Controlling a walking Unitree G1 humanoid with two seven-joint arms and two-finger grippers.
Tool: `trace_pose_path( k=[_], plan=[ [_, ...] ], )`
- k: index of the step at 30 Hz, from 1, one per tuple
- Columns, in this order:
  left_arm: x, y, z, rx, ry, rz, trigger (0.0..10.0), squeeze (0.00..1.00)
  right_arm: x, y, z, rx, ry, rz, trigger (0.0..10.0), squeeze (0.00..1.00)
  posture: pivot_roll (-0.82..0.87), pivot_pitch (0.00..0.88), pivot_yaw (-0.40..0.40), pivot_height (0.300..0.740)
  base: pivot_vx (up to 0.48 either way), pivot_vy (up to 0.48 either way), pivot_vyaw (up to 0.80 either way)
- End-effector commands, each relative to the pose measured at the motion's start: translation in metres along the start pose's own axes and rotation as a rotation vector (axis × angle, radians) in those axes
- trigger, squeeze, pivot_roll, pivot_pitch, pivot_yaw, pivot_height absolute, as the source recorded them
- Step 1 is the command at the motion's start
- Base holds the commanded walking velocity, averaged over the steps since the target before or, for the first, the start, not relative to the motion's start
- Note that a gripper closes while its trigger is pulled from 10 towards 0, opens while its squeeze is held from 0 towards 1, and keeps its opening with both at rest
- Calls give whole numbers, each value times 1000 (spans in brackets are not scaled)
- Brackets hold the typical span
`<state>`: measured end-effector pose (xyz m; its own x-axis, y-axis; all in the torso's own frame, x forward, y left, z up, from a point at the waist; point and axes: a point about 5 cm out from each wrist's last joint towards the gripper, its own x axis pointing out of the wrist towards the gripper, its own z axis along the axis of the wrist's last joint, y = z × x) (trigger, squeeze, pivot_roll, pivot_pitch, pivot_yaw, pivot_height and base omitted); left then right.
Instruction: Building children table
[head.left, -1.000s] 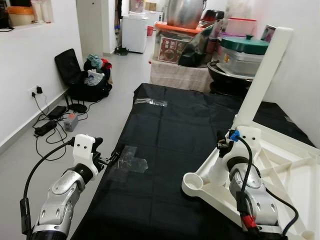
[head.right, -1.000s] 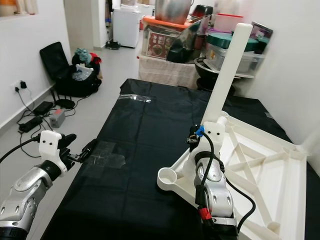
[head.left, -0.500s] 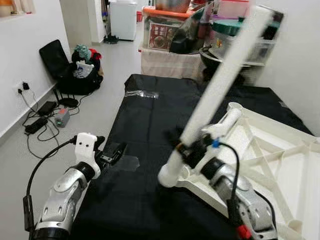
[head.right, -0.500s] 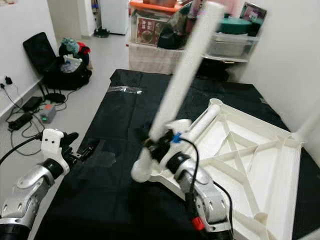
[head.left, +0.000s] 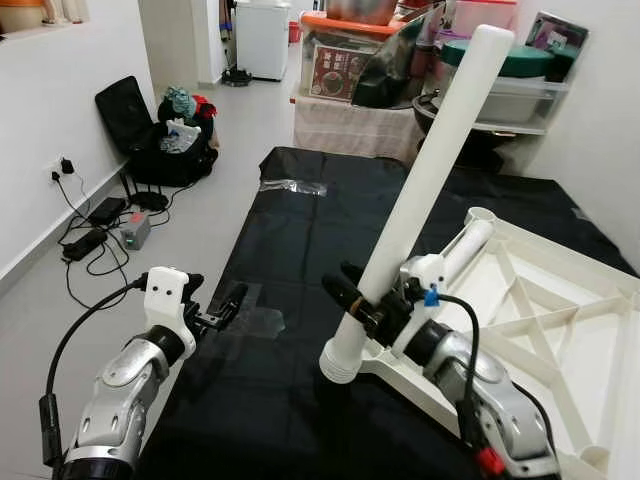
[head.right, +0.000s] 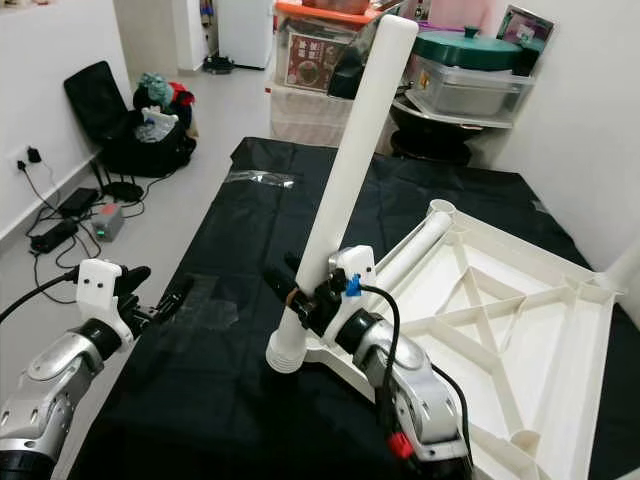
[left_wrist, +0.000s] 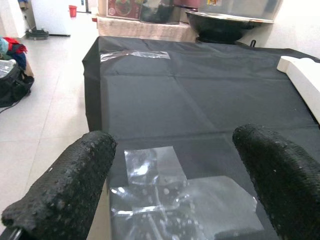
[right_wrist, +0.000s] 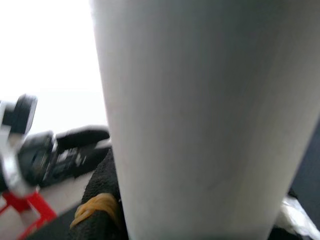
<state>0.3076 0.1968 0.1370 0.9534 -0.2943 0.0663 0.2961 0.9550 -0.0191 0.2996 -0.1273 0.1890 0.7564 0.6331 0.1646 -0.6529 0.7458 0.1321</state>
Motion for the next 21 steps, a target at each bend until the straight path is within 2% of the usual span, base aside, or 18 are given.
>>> trace_pose_path(
  k=[1, 6, 8, 10, 11, 17, 19, 20, 21],
  plan=[
    [0, 0, -2, -2, 4, -6, 10000, 0, -6, -22, 23, -1, -106, -114, 10000, 0, 104, 0, -103, 740, 0, 0, 0],
    [0, -1, -2, -2, 4, -7, 10000, 0, -6, -28, 28, 33, -141, -155, 10000, 0, 104, 0, -103, 740, 0, 0, 0],
    [-1, -2, -3, -5, 4, -7, 10000, 0, -9, -41, 32, 136, -209, -251, 10000, 0, 107, 0, -108, 740, 0, 0, 0],
    [-1, -2, -3, -5, 4, -7, 10000, 0, -9, -41, 32, 136, -209, -251, 10000, 0, 107, 0, -108, 740, 0, 0, 0],
    [-2, -2, -3, -6, 5, -6, 10000, 0, -10, -43, 32, 164, -225, -276, 10000, 0, 107, 0, -108, 740, 0, 0, 0],
    [-1, -1, -3, -4, 8, -6, 10000, 0, -13, -37, 11, 272, -206, -278, 10000, 0, 106, 0, -101, 740, 0, 0, 0],
    [-1, -1, -3, -4, 8, -6, 10000, 0, -13, -37, 11, 272, -206, -278, 10000, 0, 106, 0, -101, 740, 0, 0, 0],
    [0, -1, -3, -6, 8, -11, 10000, 0, -15, -38, 2, 309, -194, -294, 10000, 0, 105, 0, -99, 740, 0, 0, 0],
    [0, -1, -3, -6, 8, -11, 10000, 0, -15, -38, 2, 309, -194, -294, 10000, 0, 105, 0, -99, 740, 0, 0, 0]
  ],
)
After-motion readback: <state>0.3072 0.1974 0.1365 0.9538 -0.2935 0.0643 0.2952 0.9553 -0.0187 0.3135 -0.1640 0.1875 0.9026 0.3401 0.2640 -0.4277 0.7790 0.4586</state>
